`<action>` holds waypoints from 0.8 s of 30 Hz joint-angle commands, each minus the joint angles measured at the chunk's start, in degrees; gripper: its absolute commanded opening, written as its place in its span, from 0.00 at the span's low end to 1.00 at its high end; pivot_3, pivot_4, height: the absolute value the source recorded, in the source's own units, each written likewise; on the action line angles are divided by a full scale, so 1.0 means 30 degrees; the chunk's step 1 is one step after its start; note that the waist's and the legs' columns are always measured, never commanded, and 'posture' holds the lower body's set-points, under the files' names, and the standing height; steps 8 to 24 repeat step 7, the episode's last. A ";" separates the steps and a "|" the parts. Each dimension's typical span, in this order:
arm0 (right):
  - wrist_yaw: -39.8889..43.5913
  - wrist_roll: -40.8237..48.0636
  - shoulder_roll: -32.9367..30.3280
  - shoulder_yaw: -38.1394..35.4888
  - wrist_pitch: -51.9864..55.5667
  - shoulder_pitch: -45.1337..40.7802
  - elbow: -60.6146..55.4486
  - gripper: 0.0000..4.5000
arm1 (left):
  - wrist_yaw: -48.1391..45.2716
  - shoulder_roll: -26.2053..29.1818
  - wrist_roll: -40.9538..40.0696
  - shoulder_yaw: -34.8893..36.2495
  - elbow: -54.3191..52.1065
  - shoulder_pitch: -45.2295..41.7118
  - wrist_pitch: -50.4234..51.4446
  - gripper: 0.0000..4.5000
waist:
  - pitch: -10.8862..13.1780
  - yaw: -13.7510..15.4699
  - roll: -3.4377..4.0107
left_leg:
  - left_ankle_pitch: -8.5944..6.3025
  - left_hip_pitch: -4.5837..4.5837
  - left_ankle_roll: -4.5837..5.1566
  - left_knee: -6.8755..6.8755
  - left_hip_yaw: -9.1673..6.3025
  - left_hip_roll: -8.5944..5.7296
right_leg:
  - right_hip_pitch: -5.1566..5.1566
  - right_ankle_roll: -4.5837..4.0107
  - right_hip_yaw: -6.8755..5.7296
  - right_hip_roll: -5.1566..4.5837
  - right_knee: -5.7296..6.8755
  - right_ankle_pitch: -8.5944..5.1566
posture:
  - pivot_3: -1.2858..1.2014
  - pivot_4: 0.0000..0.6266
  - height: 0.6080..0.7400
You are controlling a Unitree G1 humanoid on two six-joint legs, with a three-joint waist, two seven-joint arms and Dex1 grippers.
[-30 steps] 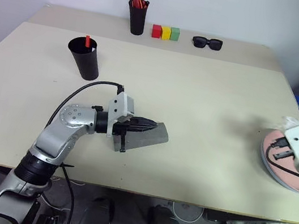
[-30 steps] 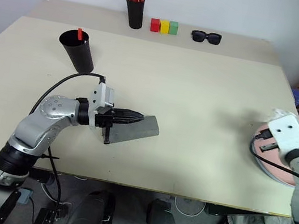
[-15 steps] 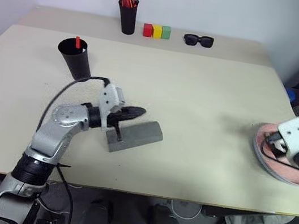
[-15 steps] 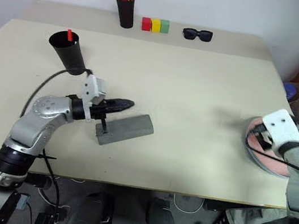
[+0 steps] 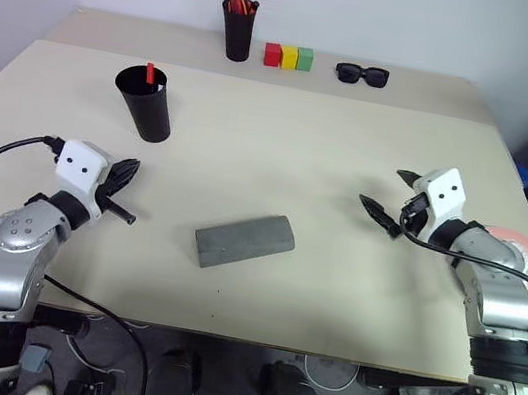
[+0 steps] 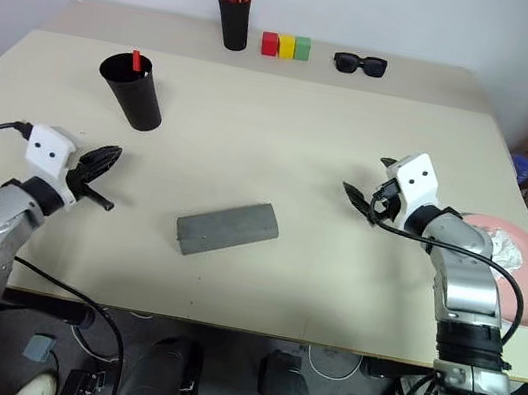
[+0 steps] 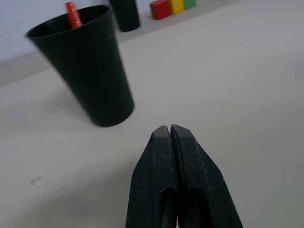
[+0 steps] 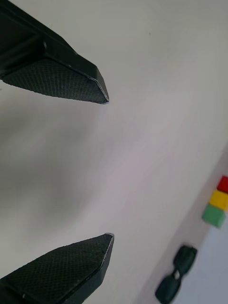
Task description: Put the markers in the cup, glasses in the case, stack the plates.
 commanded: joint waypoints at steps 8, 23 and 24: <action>0.0971 -0.0050 0.0516 0.0767 -0.1881 -0.1482 0.2286 0.99 | 0.1098 -0.0403 -0.0318 0.0561 -0.2553 0.1279 0.0732 0.00 | 0.0000 -0.0018 0.0001 | 0.0000 0.0002 -0.0001 -0.0004 0.0002 0.0001 | -0.0004 -0.0001 0.0001 0.0001 0.0002 0.0001 | 0.52 0.24 0.89; 0.0971 -0.0050 0.0516 0.0767 -0.1881 -0.1482 0.2286 0.99 | 0.1098 -0.0403 -0.0318 0.0561 -0.2553 0.1279 0.0732 0.00 | 0.0000 -0.0018 0.0001 | 0.0000 0.0002 -0.0001 -0.0004 0.0002 0.0001 | -0.0004 -0.0001 0.0001 0.0001 0.0002 0.0001 | 0.52 0.24 0.89; 0.0971 -0.0050 0.0516 0.0767 -0.1881 -0.1482 0.2286 0.99 | 0.1098 -0.0403 -0.0318 0.0561 -0.2553 0.1279 0.0732 0.00 | 0.0000 -0.0018 0.0001 | 0.0000 0.0002 -0.0001 -0.0004 0.0002 0.0001 | -0.0004 -0.0001 0.0001 0.0001 0.0002 0.0001 | 0.52 0.24 0.89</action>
